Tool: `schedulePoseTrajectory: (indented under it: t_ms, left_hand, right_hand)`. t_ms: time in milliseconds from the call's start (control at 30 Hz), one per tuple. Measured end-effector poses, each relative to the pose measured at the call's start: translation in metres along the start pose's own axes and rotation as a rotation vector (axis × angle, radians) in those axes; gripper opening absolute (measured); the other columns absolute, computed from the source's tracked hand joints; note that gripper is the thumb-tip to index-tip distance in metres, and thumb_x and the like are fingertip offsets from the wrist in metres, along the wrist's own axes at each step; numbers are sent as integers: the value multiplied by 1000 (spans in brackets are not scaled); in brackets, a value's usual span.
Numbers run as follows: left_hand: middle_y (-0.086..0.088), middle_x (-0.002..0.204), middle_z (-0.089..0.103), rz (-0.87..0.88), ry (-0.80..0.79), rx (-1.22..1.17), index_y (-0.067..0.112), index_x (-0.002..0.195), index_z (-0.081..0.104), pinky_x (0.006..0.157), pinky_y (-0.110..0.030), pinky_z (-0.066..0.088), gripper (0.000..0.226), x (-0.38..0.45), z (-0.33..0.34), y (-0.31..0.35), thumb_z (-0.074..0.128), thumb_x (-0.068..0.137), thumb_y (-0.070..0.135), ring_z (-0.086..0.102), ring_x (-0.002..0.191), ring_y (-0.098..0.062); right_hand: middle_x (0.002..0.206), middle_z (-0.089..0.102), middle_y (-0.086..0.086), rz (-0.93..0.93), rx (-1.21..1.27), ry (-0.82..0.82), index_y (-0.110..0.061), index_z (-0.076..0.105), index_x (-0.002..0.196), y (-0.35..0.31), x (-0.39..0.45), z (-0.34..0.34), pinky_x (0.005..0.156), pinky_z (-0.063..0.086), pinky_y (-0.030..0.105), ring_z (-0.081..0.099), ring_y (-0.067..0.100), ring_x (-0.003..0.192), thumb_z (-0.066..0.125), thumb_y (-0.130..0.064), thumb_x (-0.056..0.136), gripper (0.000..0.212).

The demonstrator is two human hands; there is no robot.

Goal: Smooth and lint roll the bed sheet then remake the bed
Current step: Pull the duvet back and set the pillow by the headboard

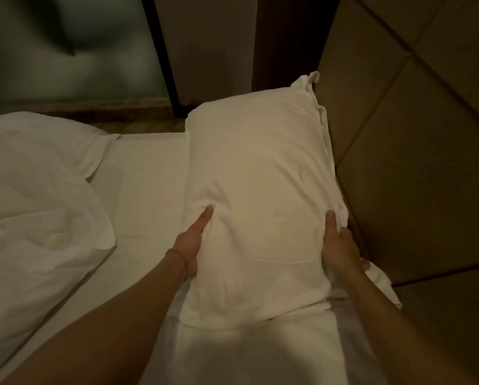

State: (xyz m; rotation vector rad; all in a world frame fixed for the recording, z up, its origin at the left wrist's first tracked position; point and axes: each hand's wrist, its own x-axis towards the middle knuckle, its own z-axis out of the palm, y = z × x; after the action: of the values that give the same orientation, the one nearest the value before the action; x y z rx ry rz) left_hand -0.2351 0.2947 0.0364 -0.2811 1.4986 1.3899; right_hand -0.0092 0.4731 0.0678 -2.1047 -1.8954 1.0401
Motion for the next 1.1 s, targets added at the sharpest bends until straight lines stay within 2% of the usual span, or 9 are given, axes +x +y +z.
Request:
schedulePoseTrajectory:
  t_ms: [167, 300, 433, 567, 700, 767, 933, 1033, 1100]
  left_hand:
    - [-5, 105, 72, 279, 423, 163, 4, 108, 70, 79, -30, 53, 81, -20, -8, 11, 92, 52, 59, 67, 88, -23]
    - [-13, 137, 51, 370, 787, 402, 14, 134, 47, 101, -46, 43, 100, -17, -11, 19, 77, 60, 75, 47, 124, -35]
    - [8, 162, 18, 952, 366, 947, 44, 153, 19, 118, -52, 16, 97, -19, 62, 36, 55, 73, 84, 9, 150, -26]
    - [18, 157, -39, 720, 123, 1518, 60, 144, -26, 108, -79, -8, 110, -10, 123, 23, 27, 59, 105, -39, 142, -39]
    - [17, 148, -50, 645, 195, 1514, 58, 138, -37, 106, -80, -3, 110, 2, 126, 6, 14, 54, 108, -43, 138, -41]
    - [17, 145, -54, 598, 205, 1528, 57, 135, -41, 107, -80, -1, 109, 5, 128, 5, 9, 52, 108, -43, 138, -43]
    - [18, 162, -23, 649, 236, 1486, 61, 144, -23, 114, -69, -5, 98, 16, 134, 21, -3, 57, 103, -24, 146, -38]
    - [6, 159, 27, 759, 489, 1217, 50, 152, 24, 116, -60, 17, 107, 29, 131, 74, 0, 61, 101, 19, 143, -33]
    - [-7, 155, 33, 598, 653, 903, 38, 152, 29, 112, -62, 27, 120, 46, 121, 112, 23, 53, 105, 32, 137, -40]
  right_hand:
    - [138, 50, 18, -54, 125, -43, -6, 42, 138, 6, 10, 4, 112, 28, 49, 46, 37, 126, 28, -79, 86, 90]
    - [148, 37, 17, -62, -35, -15, -13, 32, 147, 13, 16, 7, 113, 25, 52, 34, 39, 134, 26, -86, 80, 99]
    - [158, 27, 8, 30, 261, -138, -21, 16, 155, 7, 28, 7, 119, 14, 53, 26, 35, 144, 22, -95, 69, 113]
    - [137, 53, 13, 162, 490, -59, -10, 49, 137, -2, 39, -2, 109, 35, 50, 50, 36, 123, 35, -89, 73, 103]
    - [99, 66, 25, -28, 464, 255, 7, 65, 95, -2, 42, -15, 73, 38, 34, 61, 41, 95, 53, -45, 97, 52]
    - [95, 66, 26, -89, 402, 355, 4, 63, 91, -1, 38, -14, 70, 39, 36, 61, 42, 92, 53, -33, 99, 39]
    - [139, 45, 13, -277, 152, 358, -16, 46, 138, -45, 23, -6, 105, 37, 43, 42, 29, 127, 29, -60, 94, 64]
    - [163, -5, -3, -388, 39, 96, -46, 4, 152, -92, 31, -1, 115, 10, 58, -1, 27, 149, 13, -83, 80, 81]
    - [160, -24, -5, -312, 32, -104, -60, -13, 143, -107, 47, 14, 110, 5, 68, -13, 32, 149, 16, -90, 74, 81]
